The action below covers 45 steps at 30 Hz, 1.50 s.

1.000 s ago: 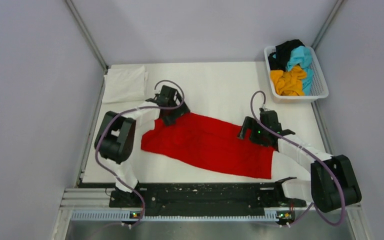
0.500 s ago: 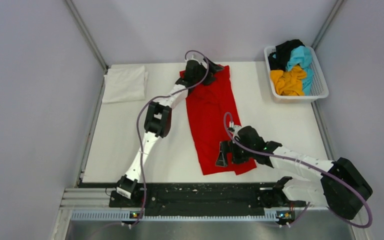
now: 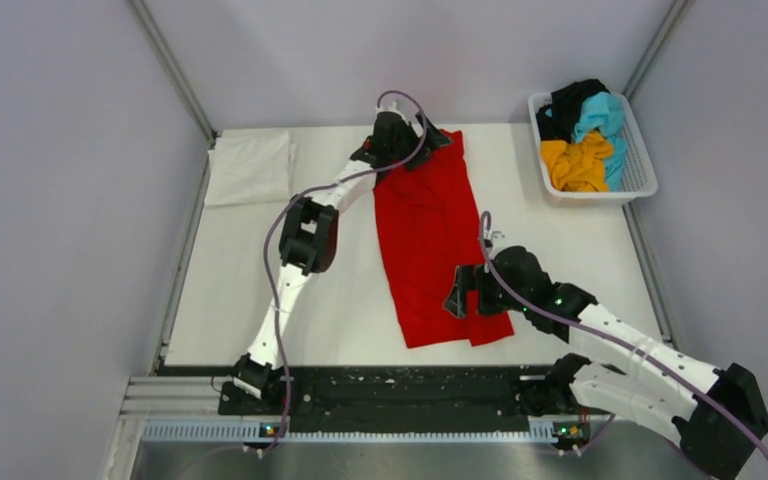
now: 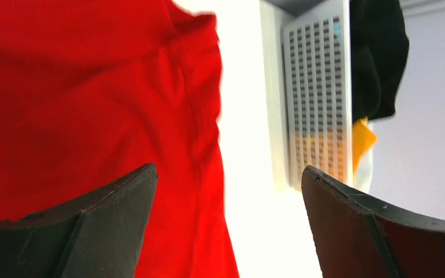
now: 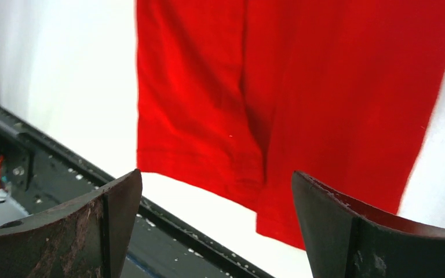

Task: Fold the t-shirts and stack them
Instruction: Rotate the tshirt 90 degrees, then grab the bottom of the folded rectangular tshirt with both arms

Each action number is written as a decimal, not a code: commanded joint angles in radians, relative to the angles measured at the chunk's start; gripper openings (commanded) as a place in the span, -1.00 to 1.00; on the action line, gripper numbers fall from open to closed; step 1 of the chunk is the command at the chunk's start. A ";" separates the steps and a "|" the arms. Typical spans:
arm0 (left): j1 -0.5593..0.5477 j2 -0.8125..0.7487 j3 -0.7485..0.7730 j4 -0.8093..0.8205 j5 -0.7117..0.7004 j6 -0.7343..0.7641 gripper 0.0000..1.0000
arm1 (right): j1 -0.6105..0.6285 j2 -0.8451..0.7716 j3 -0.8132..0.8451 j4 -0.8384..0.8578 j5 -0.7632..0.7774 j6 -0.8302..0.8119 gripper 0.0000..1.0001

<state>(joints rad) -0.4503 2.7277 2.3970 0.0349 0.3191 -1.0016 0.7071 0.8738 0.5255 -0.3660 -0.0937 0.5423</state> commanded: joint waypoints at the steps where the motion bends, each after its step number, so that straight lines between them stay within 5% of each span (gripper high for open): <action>1: -0.031 -0.464 -0.227 -0.171 0.060 0.217 0.98 | 0.003 0.053 0.088 -0.139 0.154 0.000 0.96; 4: -0.068 -0.722 -0.522 -0.297 -0.055 0.286 0.97 | -0.032 0.065 0.102 -0.223 0.245 0.056 0.97; 8: -0.169 -1.050 -0.980 -0.264 -0.218 0.322 0.97 | -0.190 0.029 0.049 -0.227 0.199 0.099 0.98; 14: -0.291 -1.277 -1.434 -0.320 -0.263 0.207 0.92 | -0.351 0.022 0.019 -0.258 0.061 0.136 0.90; 18: -0.413 -1.293 -1.522 -0.470 -0.254 0.073 0.76 | -0.373 0.092 -0.001 -0.248 0.032 0.161 0.63; 21: -0.501 -1.293 -1.594 -0.455 -0.275 0.003 0.70 | -0.375 0.142 -0.013 -0.254 0.036 0.158 0.20; 31: -0.603 -1.210 -1.621 -0.325 -0.288 -0.100 0.33 | -0.375 0.024 -0.097 -0.237 0.150 0.220 0.22; 37: -0.612 -1.101 -1.597 -0.330 -0.270 -0.113 -0.18 | -0.375 0.024 -0.143 -0.205 0.131 0.237 0.11; 43: -0.613 -1.122 -1.646 -0.374 -0.339 -0.146 -0.94 | -0.375 0.009 -0.192 -0.184 0.076 0.225 -0.14; 45: -0.615 -1.138 -1.659 -0.379 -0.348 -0.149 -1.00 | -0.373 -0.013 -0.207 -0.175 0.012 0.216 -0.24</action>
<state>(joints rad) -1.0592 1.5906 0.7925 -0.2783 0.0593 -1.1446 0.3378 0.8791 0.3763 -0.5446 0.0135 0.7639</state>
